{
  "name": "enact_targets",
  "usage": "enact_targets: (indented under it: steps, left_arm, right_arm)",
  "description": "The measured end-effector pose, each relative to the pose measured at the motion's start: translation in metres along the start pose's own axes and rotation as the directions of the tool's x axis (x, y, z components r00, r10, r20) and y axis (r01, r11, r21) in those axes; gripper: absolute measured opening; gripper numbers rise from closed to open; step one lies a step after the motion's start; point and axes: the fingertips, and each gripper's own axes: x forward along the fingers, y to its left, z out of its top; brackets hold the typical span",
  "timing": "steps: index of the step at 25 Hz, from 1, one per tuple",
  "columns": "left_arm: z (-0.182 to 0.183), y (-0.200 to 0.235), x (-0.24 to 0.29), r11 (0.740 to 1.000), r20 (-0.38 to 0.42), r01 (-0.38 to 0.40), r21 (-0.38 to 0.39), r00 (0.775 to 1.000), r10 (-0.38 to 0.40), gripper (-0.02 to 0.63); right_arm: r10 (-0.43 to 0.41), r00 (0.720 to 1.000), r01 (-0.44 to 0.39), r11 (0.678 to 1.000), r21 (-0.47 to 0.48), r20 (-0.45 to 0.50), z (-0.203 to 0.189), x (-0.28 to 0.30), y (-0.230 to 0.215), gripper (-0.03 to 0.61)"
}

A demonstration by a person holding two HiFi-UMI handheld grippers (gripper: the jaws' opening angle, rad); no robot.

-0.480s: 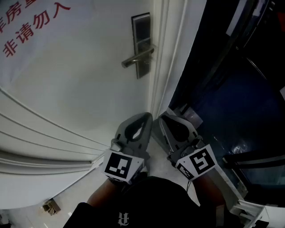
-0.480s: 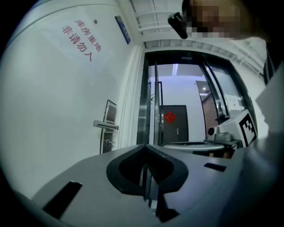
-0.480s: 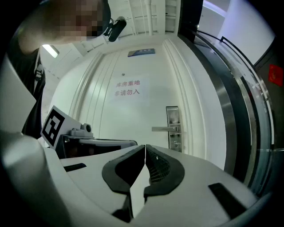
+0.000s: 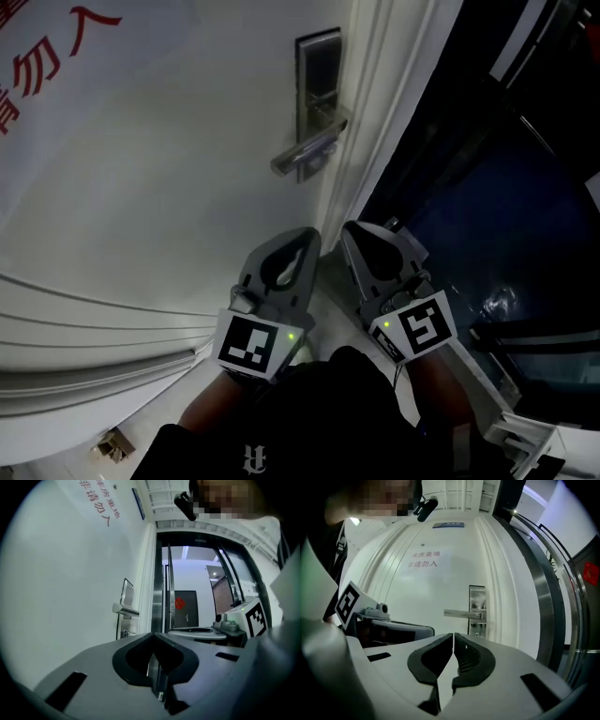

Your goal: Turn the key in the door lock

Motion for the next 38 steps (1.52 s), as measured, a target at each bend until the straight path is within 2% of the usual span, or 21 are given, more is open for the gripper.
enact_targets:
  steps: [3, 6, 9, 11, 12, 15, 17, 18, 20, 25, 27, 30, 33, 35, 36, 38]
  left_arm:
    - [0.0, 0.011, 0.006, 1.0, 0.001, -0.006, -0.004, 1.0, 0.006, 0.008]
    - [0.001, 0.019, 0.013, 1.0, 0.004, -0.019, -0.004, 1.0, 0.019, 0.008]
    - [-0.001, 0.026, 0.019, 0.999, -0.009, -0.051, -0.007, 0.999, 0.051, 0.008]
    - [-0.003, 0.03, 0.024, 0.997, -0.018, -0.082, -0.01, 0.997, 0.082, 0.008]
    - [-0.003, 0.031, 0.027, 0.995, -0.021, -0.095, -0.009, 0.995, 0.095, 0.008]
    - [-0.005, 0.035, 0.035, 0.991, -0.029, -0.135, -0.002, 0.99, 0.135, 0.008]
    - [-0.006, 0.039, 0.038, 0.986, -0.034, -0.168, 0.002, 0.985, 0.168, 0.008]
    - [-0.006, 0.04, 0.04, 0.983, -0.035, -0.182, 0.003, 0.983, 0.182, 0.008]
    - [-0.006, 0.04, 0.043, 0.979, -0.033, -0.205, 0.006, 0.978, 0.205, 0.008]
    - [-0.001, 0.042, 0.048, 0.967, -0.016, -0.253, 0.002, 0.967, 0.253, 0.008]
    - [-0.001, 0.043, 0.047, 0.963, -0.014, -0.27, 0.001, 0.963, 0.27, 0.008]
    - [-0.002, 0.044, 0.045, 0.96, -0.013, -0.28, 0.003, 0.96, 0.28, 0.008]
    - [-0.004, 0.043, 0.044, 0.959, -0.015, -0.282, 0.001, 0.959, 0.282, 0.008]
    - [-0.004, 0.043, 0.044, 0.96, -0.017, -0.281, -0.001, 0.96, 0.281, 0.008]
    - [-0.004, 0.043, 0.043, 0.96, -0.018, -0.281, -0.001, 0.96, 0.281, 0.008]
    - [-0.005, 0.044, 0.042, 0.96, -0.02, -0.28, -0.001, 0.96, 0.28, 0.008]
  right_arm:
    - [-0.01, 1.0, 0.008, 0.997, -0.08, -0.019, -0.001, 0.016, -0.011, 0.017]
    - [-0.035, 0.997, 0.021, 0.979, -0.201, -0.064, -0.006, 0.031, -0.025, 0.017]
    - [-0.064, 0.991, 0.016, 0.924, -0.381, -0.114, -0.017, 0.048, -0.04, 0.018]
    - [-0.059, 0.991, -0.016, 0.846, -0.533, -0.123, -0.025, 0.06, -0.048, 0.017]
    - [-0.053, 0.991, -0.033, 0.79, -0.612, -0.122, -0.029, 0.065, -0.052, 0.018]
    - [-0.044, 0.994, -0.056, 0.591, -0.804, -0.102, -0.038, 0.078, -0.058, 0.018]
    - [-0.028, 0.997, -0.053, 0.47, -0.881, -0.075, -0.041, 0.085, -0.059, 0.02]
    - [-0.019, 0.998, -0.049, 0.421, -0.906, -0.062, -0.043, 0.089, -0.059, 0.023]
    - [-0.003, 0.999, -0.037, 0.351, -0.936, -0.04, -0.044, 0.094, -0.06, 0.041]
    - [0.024, 1.0, -0.021, 0.249, -0.968, -0.015, -0.044, 0.102, -0.062, 0.063]
    - [0.021, 1.0, -0.024, 0.221, -0.975, -0.02, -0.047, 0.109, -0.063, 0.066]
    - [-0.005, 1.0, -0.009, 0.197, -0.98, -0.01, -0.051, 0.118, -0.065, 0.066]
    - [-0.027, 1.0, 0.015, 0.196, -0.98, 0.01, -0.05, 0.126, -0.065, 0.064]
    - [-0.035, 0.999, 0.022, 0.219, -0.976, 0.014, -0.05, 0.13, -0.063, 0.062]
    - [-0.04, 0.999, 0.024, 0.242, -0.97, 0.015, -0.049, 0.131, -0.062, 0.04]
    - [-0.055, 0.999, 0.021, 0.325, -0.945, 0.004, -0.047, 0.132, -0.063, 0.025]
